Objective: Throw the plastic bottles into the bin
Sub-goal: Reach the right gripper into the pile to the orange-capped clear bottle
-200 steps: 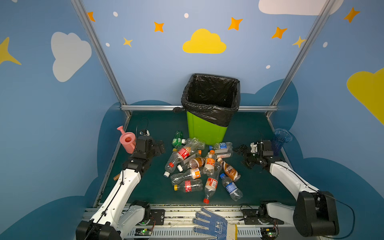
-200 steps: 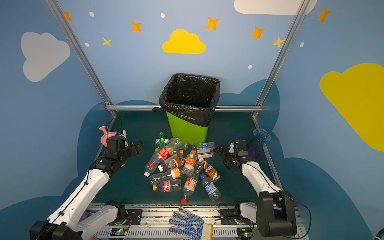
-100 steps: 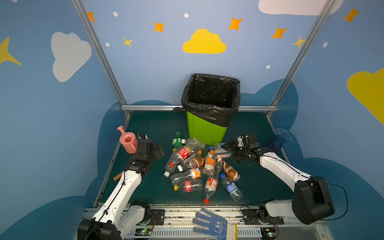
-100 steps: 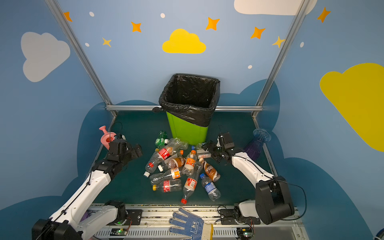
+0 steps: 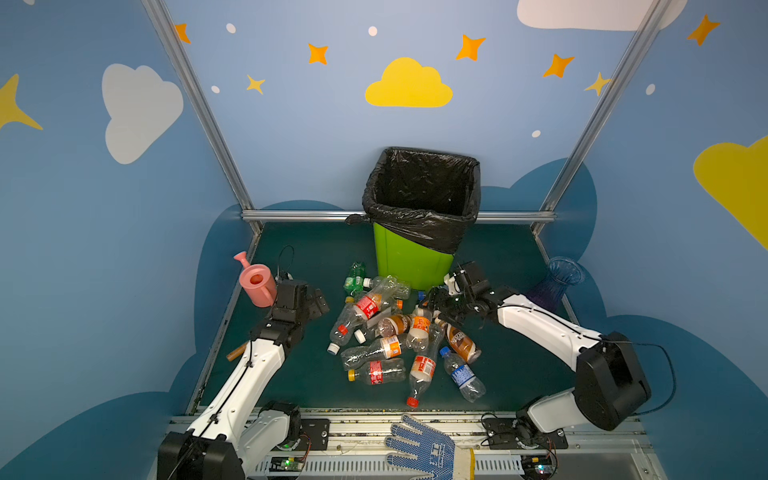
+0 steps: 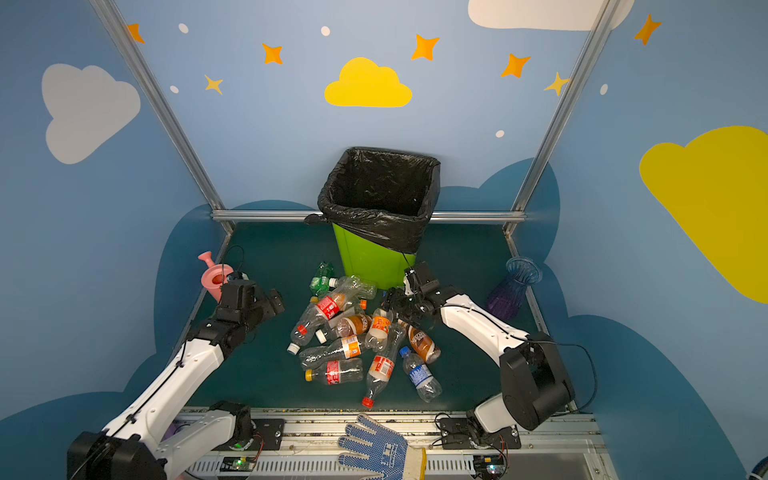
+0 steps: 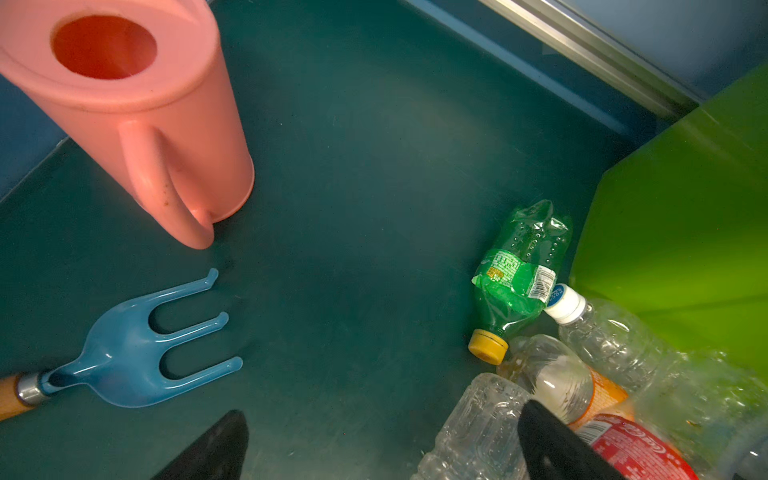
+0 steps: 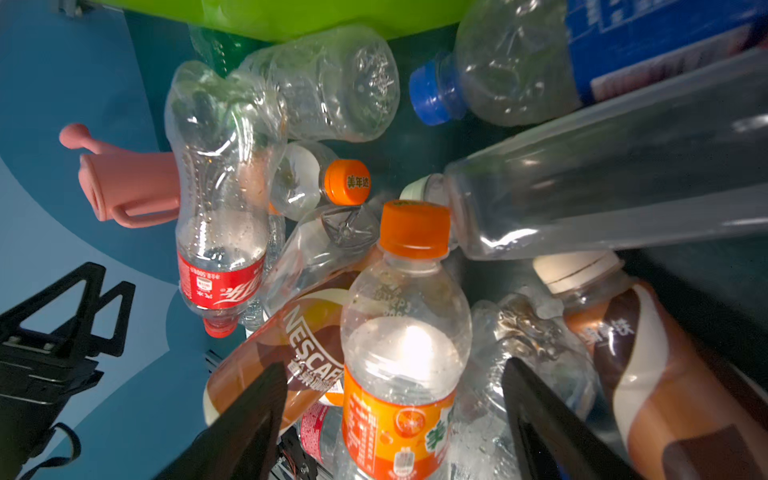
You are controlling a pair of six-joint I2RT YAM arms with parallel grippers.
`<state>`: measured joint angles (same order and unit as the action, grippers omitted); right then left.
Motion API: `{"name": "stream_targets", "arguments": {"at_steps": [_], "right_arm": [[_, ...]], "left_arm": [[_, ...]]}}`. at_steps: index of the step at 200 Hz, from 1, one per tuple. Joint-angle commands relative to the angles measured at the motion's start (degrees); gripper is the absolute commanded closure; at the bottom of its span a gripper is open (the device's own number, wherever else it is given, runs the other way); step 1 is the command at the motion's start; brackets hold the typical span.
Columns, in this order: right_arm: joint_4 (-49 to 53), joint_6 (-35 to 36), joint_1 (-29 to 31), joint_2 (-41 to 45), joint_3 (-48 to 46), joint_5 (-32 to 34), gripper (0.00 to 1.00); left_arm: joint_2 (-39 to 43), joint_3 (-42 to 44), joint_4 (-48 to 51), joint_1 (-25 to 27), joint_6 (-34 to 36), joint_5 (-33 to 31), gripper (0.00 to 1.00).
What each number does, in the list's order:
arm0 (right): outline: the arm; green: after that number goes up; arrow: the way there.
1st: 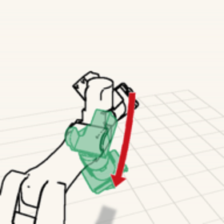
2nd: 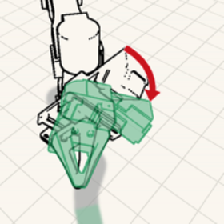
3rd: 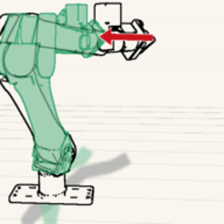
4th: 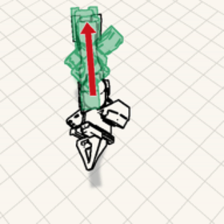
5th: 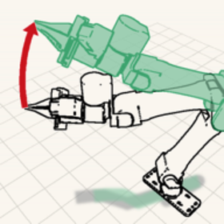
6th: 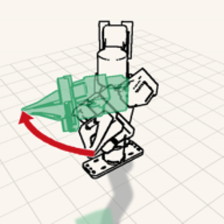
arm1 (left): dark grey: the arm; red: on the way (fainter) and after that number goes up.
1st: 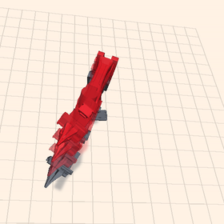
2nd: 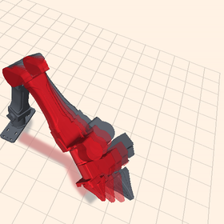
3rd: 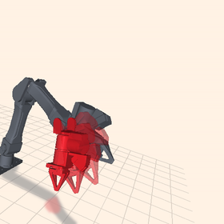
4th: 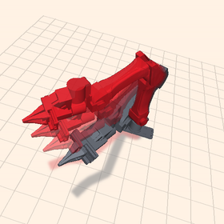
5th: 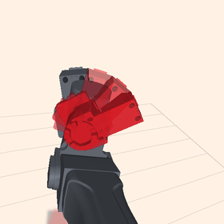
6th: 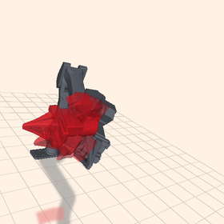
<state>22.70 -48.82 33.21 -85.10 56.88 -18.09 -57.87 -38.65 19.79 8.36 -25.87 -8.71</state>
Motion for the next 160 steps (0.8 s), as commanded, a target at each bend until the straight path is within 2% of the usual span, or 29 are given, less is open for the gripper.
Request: {"name": "stream_targets", "arguments": {"at_steps": [1, 160], "right_arm": [[2.7, 0.7, 1.1, -1.4, 1.5, -0.2, 0.23], [11.0, 6.5, 3.9, -10.4, 9.2, -3.6, 0.27]], "left_arm": [[0.8, 1.0, 0.4, -0.2, -0.8, -0.9, 0.0], [2.1, 1.7, 1.2, -1.0, -0.7, -1.2, 0.0]]}}
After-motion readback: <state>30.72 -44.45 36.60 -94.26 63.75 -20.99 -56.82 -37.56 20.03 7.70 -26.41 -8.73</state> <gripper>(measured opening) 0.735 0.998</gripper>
